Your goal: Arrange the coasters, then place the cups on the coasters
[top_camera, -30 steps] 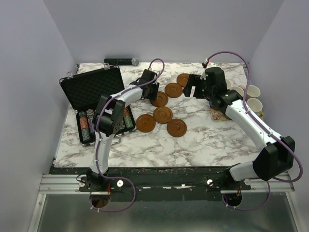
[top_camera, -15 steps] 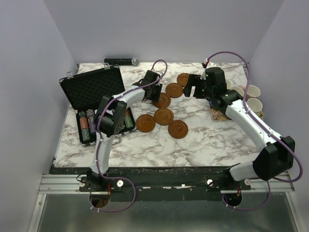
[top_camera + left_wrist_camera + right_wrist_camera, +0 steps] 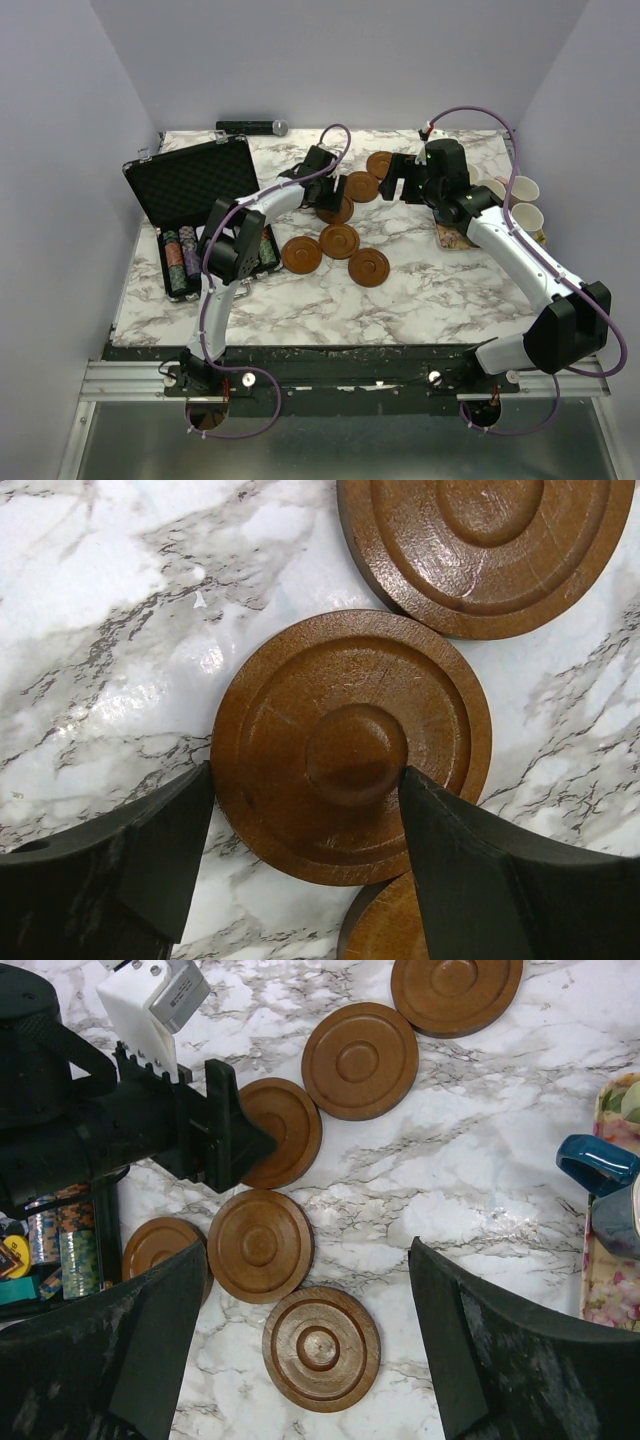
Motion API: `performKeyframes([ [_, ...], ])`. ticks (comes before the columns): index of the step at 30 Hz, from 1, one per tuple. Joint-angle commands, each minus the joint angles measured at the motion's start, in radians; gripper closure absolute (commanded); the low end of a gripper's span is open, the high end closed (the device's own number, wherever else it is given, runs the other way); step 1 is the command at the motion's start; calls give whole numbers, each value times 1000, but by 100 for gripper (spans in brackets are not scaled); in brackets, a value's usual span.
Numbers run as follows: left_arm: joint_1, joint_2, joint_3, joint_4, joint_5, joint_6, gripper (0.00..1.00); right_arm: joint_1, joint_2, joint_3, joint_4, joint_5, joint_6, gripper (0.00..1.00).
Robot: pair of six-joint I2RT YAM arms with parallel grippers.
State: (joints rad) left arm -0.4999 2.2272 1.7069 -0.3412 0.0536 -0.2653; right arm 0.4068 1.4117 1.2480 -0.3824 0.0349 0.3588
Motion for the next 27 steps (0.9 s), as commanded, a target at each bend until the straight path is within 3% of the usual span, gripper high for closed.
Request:
performKeyframes([
  [1, -5, -21, 17, -64, -3, -35, 18, 1, -19, -15, 22, -4, 8, 10],
  [12, -5, -195, -139, -29, -11, -25, 1, 1, -5, -19, 40, -29, 6, 10],
  [20, -6, -353, -403, 54, 63, 26, 2, 1, -23, -64, 48, -49, -1, 10],
  [27, -22, -394, -513, 65, 54, 55, 2, 1, -48, -114, 54, -47, -15, 12],
])
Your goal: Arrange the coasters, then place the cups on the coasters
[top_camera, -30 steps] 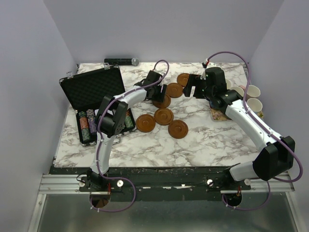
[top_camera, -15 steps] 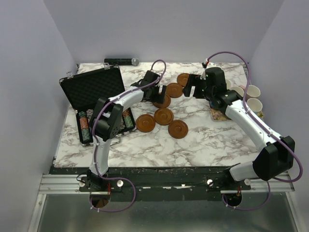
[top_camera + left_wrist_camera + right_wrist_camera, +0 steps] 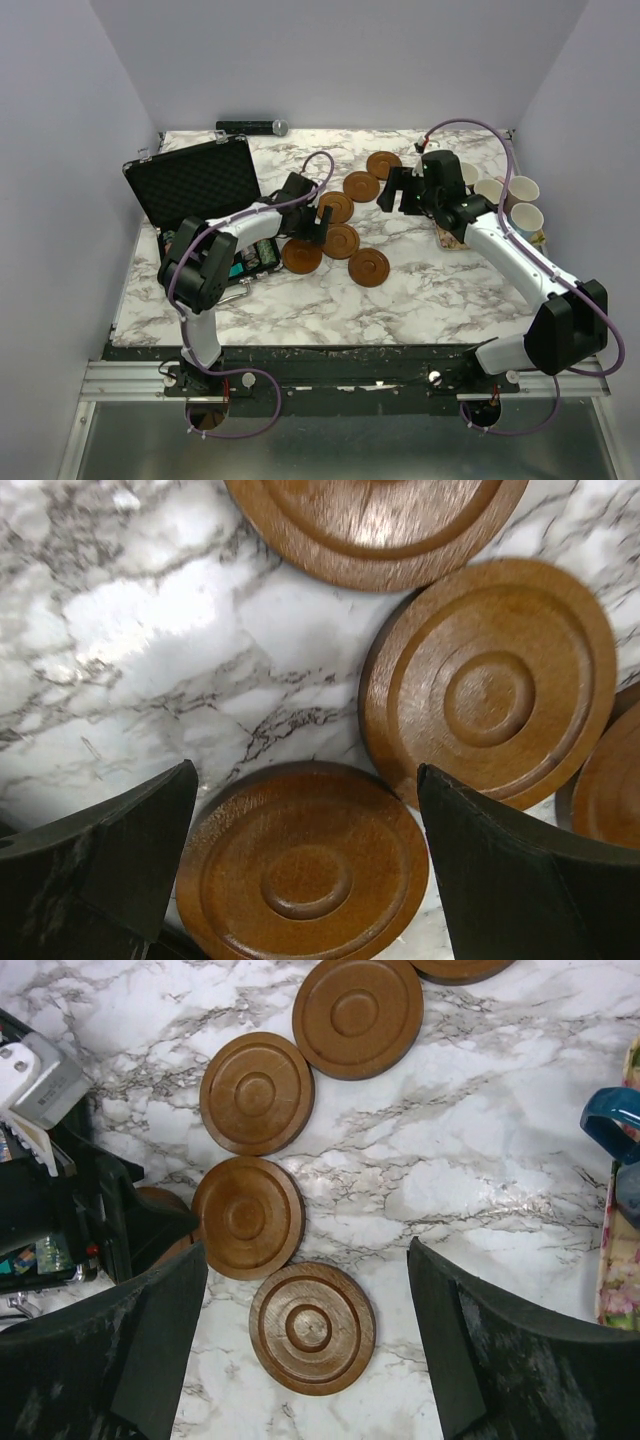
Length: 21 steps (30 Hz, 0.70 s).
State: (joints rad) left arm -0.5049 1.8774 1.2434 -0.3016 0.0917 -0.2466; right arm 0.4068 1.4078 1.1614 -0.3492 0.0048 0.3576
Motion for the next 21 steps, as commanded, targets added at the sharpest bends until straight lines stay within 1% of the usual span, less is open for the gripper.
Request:
performKeyframes([
  [1, -18, -44, -62, 27, 13, 38, 2, 1, -49, -37, 19, -19, -14, 12],
  [5, -23, -47, -90, 30, 22, 43, 4, 1, -66, -63, 19, -26, -11, 12],
  [11, -38, -92, -153, 35, 26, 43, 7, 1, -90, -94, 33, -35, -8, 13],
  [21, -80, -169, -257, 64, 52, -45, 7, 1, -130, -147, 50, -29, 0, 13],
])
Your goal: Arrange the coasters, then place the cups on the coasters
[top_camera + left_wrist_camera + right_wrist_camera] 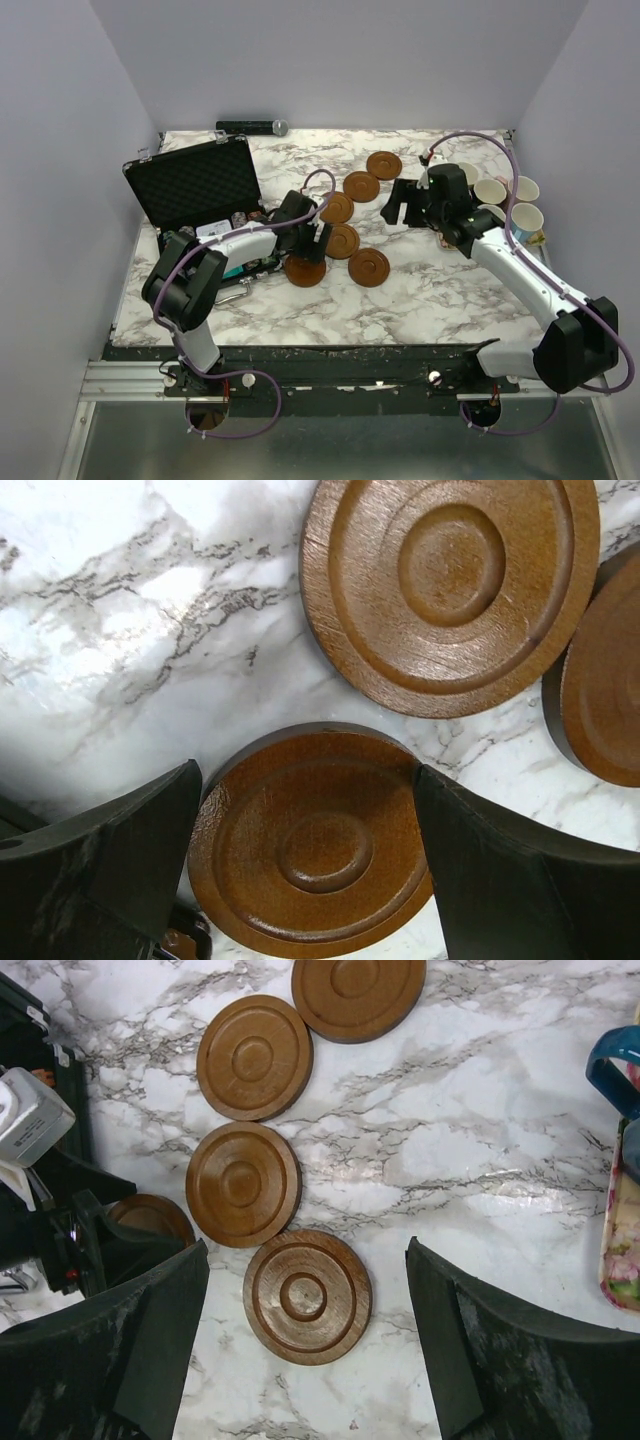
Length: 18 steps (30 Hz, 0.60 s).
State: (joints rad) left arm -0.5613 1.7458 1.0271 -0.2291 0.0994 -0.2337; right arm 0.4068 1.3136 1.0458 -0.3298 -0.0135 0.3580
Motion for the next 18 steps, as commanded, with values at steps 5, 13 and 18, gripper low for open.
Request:
performKeyframes([
  [5, -58, -55, -74, 30, 66, -114, 7, 3, -59, -59, 31, -11, 1, 13],
  [13, -83, -121, -99, 80, 60, -185, 7, 15, -109, -121, 35, 44, -25, 14],
  [18, -83, -222, -104, 65, 25, -177, 3, 55, -134, -148, 28, 115, -47, 16],
])
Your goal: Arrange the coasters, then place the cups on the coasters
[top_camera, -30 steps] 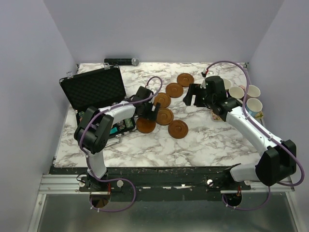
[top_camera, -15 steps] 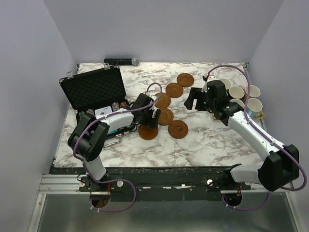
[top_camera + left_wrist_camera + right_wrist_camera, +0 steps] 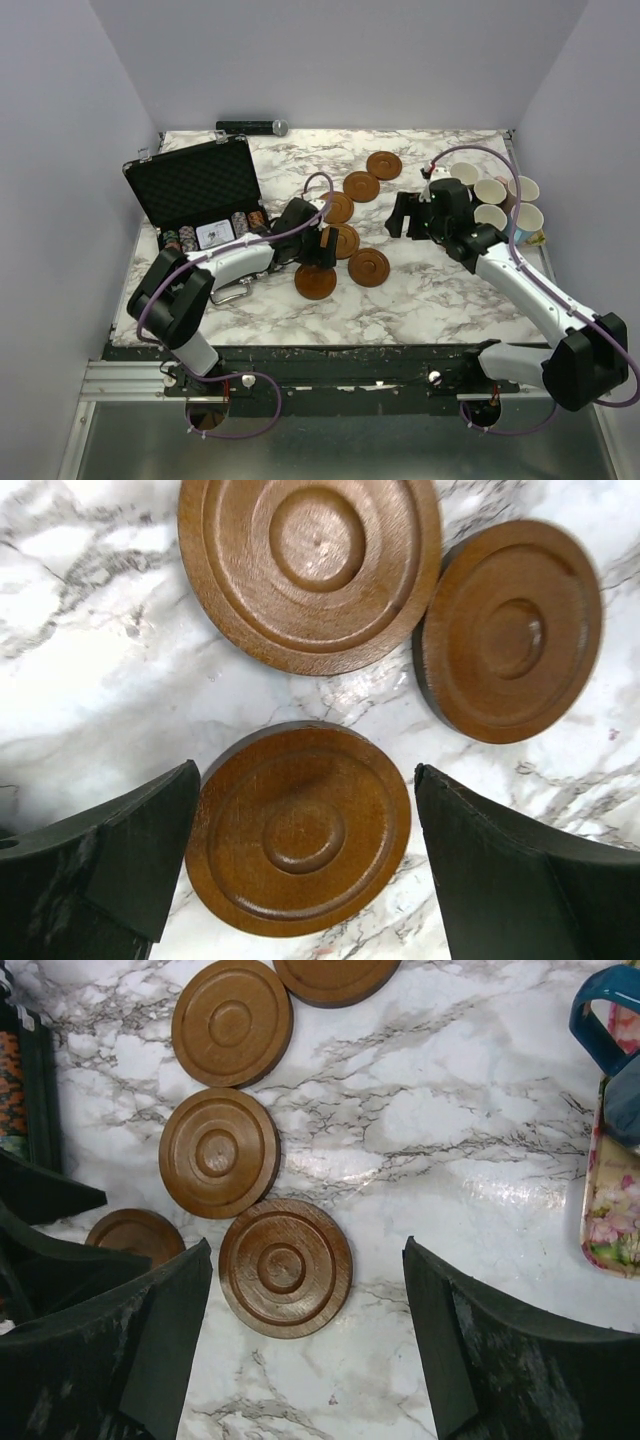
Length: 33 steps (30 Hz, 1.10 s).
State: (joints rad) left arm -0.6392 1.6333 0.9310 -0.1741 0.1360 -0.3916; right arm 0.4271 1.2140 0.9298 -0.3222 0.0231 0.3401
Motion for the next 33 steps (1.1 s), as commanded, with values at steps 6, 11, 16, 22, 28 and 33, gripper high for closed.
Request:
performKeyframes([
  [6, 7, -223, -15, -15, -97, 28, 1, 100, -80, -95, 51, 135, -41, 17],
  [11, 99, -253, 75, -36, -81, 57, 1, 203, -76, -132, 87, 228, -58, 19],
  [16, 216, -315, 144, -80, 8, 29, 1, 291, -109, -160, 106, 248, -39, 21],
  [22, 225, -354, 169, -95, -128, 135, 1, 403, -114, -137, 69, 278, -20, 22],
  [28, 239, -388, 114, -110, -101, 112, 1, 512, 13, -111, 91, 232, -6, 26],
  [33, 239, -389, 114, -113, -104, 105, 1, 602, 192, -40, 104, 193, -4, 29],
])
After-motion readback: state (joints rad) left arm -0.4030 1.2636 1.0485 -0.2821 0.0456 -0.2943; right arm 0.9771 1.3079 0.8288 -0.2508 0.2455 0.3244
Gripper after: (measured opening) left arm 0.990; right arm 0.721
